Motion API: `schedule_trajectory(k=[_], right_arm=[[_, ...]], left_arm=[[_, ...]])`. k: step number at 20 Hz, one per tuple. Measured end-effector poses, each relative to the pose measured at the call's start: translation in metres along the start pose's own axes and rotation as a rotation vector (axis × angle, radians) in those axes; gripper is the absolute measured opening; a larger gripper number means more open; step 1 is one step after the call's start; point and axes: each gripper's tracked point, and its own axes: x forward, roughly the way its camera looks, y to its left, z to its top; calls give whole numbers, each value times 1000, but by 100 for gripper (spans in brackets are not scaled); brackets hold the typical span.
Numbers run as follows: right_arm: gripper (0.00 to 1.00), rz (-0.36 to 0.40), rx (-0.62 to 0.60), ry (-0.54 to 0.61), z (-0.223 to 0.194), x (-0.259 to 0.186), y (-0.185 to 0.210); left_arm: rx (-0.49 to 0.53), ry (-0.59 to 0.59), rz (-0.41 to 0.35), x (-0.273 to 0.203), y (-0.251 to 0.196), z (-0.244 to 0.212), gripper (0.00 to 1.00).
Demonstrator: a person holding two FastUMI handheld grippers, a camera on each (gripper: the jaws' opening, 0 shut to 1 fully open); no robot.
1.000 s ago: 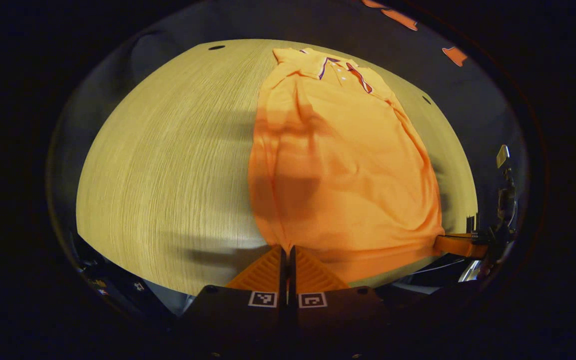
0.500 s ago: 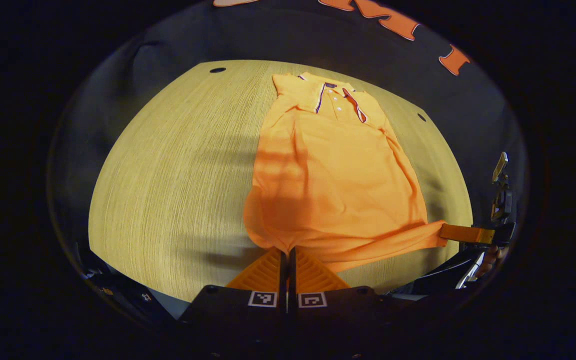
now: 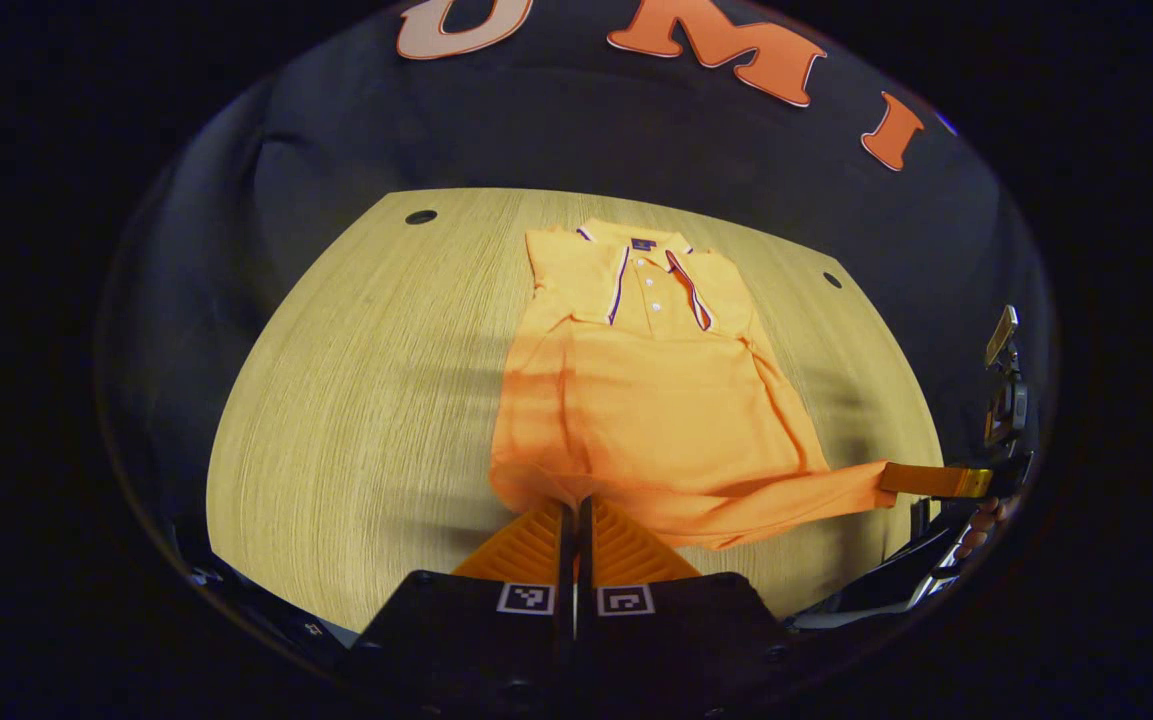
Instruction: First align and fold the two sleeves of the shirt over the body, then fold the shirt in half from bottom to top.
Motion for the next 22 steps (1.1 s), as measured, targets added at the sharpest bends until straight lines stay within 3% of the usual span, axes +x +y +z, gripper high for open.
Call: schedule_trajectory(k=[6, 22], right_arm=[[2, 12, -37, -38, 37, 2, 16], [2, -126, -94, -184, 197, 57, 43]], left_arm=[[4, -76, -14, 6, -3, 58, 1], [56, -117, -111, 102, 25, 218, 1]])
